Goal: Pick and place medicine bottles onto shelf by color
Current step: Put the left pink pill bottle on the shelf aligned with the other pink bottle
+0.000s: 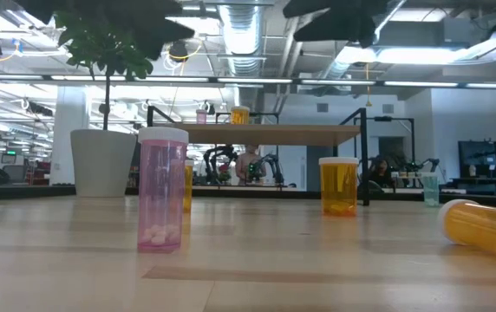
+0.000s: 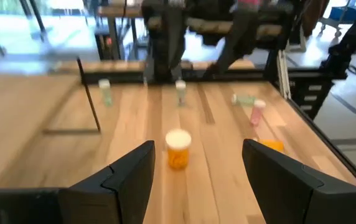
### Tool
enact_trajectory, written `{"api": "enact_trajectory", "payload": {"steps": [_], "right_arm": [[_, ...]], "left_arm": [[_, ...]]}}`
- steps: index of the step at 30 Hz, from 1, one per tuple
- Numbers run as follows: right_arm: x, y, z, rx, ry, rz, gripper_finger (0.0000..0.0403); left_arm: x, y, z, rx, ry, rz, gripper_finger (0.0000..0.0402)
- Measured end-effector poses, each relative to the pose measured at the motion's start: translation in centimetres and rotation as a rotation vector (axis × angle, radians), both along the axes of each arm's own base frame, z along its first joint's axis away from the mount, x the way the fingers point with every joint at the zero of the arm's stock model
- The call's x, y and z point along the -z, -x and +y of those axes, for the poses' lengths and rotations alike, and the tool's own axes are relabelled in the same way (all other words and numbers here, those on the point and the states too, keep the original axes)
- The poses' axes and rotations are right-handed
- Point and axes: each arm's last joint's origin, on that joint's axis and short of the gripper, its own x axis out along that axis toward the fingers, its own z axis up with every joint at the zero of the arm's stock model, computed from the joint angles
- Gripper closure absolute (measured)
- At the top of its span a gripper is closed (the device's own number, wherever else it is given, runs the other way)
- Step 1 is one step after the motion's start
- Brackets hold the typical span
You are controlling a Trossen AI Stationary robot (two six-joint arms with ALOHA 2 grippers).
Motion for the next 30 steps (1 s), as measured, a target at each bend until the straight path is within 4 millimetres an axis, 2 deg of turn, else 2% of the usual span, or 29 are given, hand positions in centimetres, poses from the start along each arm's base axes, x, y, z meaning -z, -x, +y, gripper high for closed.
{"api": "enact_trajectory", "payload": {"steps": [7,16,30], "right_arm": [[1.2,0.4,2.2,0.061,0.039,0.007,0.0131],[0.0,2.0,4.1,-0.011,0.105,-0.01,0.0132],[0.6,2.1,4.4,-0.094,0.095,0.018,0.0134]], "left_arm": [[1.4,-1.0,-0.2,-0.007,0.08,0.078,0.017],[2.5,-1.9,-0.7,-0.007,0.133,0.132,0.017],[2.7,-2.1,-0.8,-0.012,0.149,0.133,0.017]]}}
